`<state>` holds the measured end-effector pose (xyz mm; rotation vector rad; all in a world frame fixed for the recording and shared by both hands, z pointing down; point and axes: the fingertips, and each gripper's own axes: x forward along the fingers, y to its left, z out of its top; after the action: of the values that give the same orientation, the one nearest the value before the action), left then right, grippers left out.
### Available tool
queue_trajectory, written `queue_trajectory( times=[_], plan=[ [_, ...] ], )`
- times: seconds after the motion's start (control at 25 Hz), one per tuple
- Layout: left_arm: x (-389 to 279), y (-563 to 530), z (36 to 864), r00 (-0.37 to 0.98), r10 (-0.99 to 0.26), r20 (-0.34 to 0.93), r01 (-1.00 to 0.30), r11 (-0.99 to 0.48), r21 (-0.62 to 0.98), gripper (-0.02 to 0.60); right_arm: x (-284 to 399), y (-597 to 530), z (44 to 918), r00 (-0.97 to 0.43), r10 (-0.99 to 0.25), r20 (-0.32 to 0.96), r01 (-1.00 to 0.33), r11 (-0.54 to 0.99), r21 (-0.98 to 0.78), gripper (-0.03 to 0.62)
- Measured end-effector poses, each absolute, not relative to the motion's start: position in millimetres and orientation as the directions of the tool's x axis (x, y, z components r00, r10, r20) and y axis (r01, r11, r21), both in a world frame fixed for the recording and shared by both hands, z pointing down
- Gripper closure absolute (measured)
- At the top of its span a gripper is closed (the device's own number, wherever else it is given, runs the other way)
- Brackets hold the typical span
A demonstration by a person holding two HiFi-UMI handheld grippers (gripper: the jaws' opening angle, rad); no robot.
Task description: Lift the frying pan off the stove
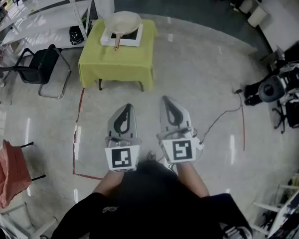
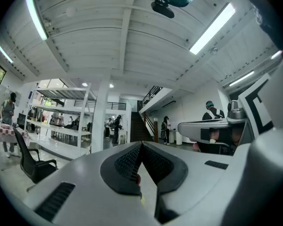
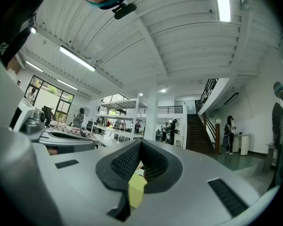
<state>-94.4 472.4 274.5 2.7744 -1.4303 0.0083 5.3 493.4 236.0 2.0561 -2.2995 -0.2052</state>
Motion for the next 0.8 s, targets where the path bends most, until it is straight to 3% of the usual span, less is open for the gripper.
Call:
queue_trajectory(
  times=[0.36,0.8],
  plan=[
    [-130,473,293,0.582,-0.811,0.064,-0.813,-0.582,0.029,0.538,-15,499,255,-0.165,-0.986,-0.01,-0.985,0.165,0.06,0.579],
    [-179,468,333,0.574,-0.803,0.162,-0.819,-0.565,0.101,0.538,-22,497,288,-0.098,-0.992,0.085,-0.995,0.1,0.022,0.579]
  ],
)
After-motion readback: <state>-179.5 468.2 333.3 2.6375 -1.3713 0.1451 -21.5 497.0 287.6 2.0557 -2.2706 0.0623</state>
